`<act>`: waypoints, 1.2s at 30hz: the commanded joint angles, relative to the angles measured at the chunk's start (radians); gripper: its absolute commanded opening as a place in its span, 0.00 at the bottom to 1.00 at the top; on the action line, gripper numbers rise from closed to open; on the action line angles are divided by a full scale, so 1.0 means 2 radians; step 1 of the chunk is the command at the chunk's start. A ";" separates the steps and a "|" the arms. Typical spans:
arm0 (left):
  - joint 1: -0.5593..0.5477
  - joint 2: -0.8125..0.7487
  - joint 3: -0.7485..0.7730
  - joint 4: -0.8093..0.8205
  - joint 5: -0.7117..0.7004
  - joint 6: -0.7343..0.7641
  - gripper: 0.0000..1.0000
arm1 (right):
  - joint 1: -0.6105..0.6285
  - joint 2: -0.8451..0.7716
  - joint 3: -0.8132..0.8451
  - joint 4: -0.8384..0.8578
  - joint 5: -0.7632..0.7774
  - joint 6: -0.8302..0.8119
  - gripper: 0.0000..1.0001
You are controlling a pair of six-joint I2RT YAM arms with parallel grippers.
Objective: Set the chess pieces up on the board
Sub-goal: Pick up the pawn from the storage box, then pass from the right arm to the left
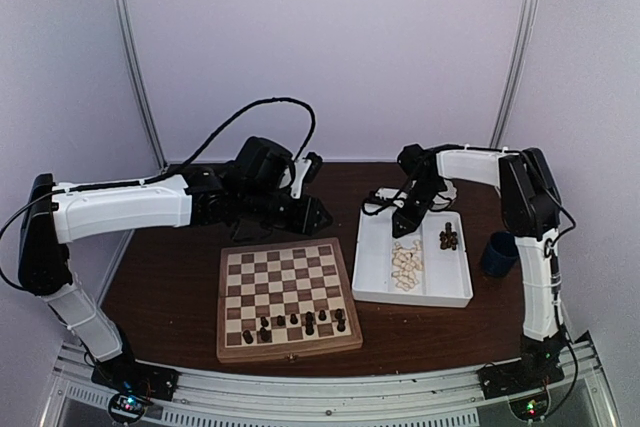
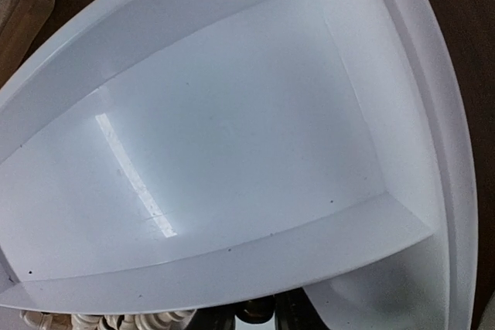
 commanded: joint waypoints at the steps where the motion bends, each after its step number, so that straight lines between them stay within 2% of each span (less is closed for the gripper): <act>1: 0.003 0.004 0.011 0.018 0.001 -0.004 0.29 | 0.002 -0.034 -0.044 0.015 0.033 0.000 0.19; 6: 0.009 0.014 0.017 0.027 0.013 -0.008 0.30 | -0.005 -0.113 -0.098 0.029 0.028 -0.004 0.17; 10: 0.013 0.024 0.022 0.044 0.025 -0.014 0.30 | -0.010 -0.173 -0.122 0.018 -0.024 -0.002 0.17; 15: 0.020 0.041 0.027 0.084 0.069 -0.041 0.32 | -0.010 -0.241 -0.140 0.009 -0.136 0.004 0.17; 20: 0.035 0.050 0.011 0.165 0.138 -0.091 0.35 | 0.003 -0.297 -0.160 0.026 -0.236 0.000 0.18; 29: 0.037 0.097 0.040 0.242 0.254 -0.191 0.37 | 0.057 -0.318 -0.144 0.009 -0.231 -0.025 0.19; 36: 0.037 0.122 0.064 0.244 0.285 -0.217 0.30 | 0.077 -0.321 -0.133 0.002 -0.209 -0.031 0.19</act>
